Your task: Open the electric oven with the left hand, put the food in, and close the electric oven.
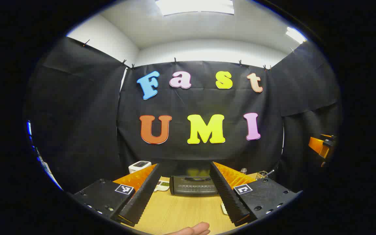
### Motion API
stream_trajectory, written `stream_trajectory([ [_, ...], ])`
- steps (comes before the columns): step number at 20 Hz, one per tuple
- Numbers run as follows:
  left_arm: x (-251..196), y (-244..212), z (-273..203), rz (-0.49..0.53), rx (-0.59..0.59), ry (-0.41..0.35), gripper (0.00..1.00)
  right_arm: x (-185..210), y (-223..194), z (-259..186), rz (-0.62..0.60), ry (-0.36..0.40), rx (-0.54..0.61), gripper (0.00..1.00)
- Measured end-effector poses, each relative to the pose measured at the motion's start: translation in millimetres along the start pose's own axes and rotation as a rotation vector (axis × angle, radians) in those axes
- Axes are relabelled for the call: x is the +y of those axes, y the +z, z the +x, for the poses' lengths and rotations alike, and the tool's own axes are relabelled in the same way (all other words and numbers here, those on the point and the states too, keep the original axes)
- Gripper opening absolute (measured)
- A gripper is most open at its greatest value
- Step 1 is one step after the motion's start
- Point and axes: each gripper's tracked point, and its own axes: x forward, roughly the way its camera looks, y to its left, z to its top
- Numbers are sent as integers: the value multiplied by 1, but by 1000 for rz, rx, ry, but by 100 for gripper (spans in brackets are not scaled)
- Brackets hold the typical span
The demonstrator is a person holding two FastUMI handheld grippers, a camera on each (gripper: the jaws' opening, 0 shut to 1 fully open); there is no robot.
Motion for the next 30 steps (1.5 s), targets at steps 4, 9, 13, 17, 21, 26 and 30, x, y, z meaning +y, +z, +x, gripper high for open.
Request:
stream_trajectory([
  [4,-2,-1,-2,0,3,-13,95,-2,1,-2,7,7,-2,96],
  [9,-7,-6,-3,7,13,-26,95,-5,1,-4,5,19,5,96],
  [13,-12,-5,-4,11,5,-37,95,-7,3,-7,9,27,-2,96],
  [17,-15,-7,-1,25,1,-44,95,-8,3,-8,12,32,-15,96],
  [21,-24,-15,11,-12,-8,-68,95,-12,-2,-3,-9,17,-38,95],
  [26,-23,-46,54,26,36,-36,95,-7,-17,11,0,46,-32,96],
  [30,-33,-74,108,34,77,-62,95,-10,-33,31,22,60,-14,100],
])
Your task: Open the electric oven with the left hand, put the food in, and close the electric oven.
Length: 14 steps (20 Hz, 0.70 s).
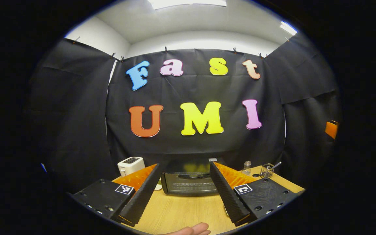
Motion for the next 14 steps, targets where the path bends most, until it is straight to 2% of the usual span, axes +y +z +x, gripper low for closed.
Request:
stream_trajectory([
  [1,-2,-9,16,-5,20,-14,96,-2,-5,5,5,1,9,96],
  [5,-13,-30,76,-16,41,-51,96,-12,-19,22,10,3,40,96],
  [9,-15,-70,133,-5,132,-37,96,-27,-24,35,-12,-14,49,96],
  [10,-14,-77,147,9,148,-27,96,-30,-23,37,-19,-17,48,100],
  [14,-20,-109,184,12,218,-50,96,-44,-18,41,-58,-44,29,100],
])
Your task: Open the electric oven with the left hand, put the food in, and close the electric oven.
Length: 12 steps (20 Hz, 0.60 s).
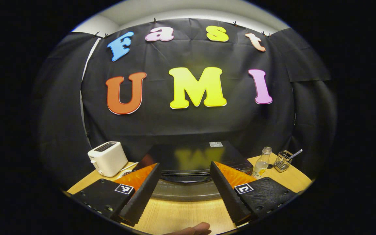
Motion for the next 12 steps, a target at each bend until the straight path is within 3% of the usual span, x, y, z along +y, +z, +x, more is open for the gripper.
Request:
stream_trajectory([
  [7,-9,-48,49,-24,186,-36,97,-15,1,-3,22,-42,-24,96],
  [10,-6,-45,59,10,179,-23,98,-23,9,-8,45,-59,-48,100],
  [12,-5,-48,63,-1,187,-45,98,-26,9,-11,58,-67,-50,96],
])
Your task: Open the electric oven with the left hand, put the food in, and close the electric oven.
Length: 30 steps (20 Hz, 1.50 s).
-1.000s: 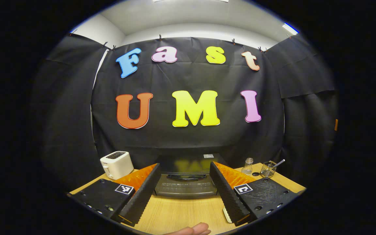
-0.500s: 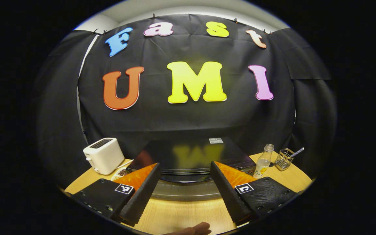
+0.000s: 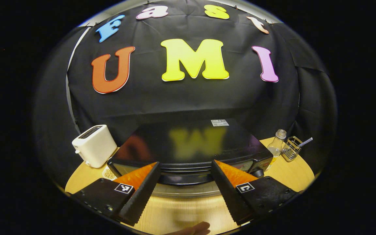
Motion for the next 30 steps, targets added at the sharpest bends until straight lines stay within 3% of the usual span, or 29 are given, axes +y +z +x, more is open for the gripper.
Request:
stream_trajectory([
  [11,-3,-29,-38,-15,116,-23,99,10,16,-29,-7,4,-9,96],
  [17,-6,-72,-75,-16,220,-30,99,18,27,-48,0,20,-40,96],
  [18,-6,-80,-80,-17,229,-30,99,20,28,-51,-3,23,-43,100],
  [22,-6,-111,-94,-16,258,-32,98,27,25,-61,-24,38,-32,95],
  [30,-10,-184,-103,-38,372,-32,97,36,16,-72,-88,47,1,96],
])
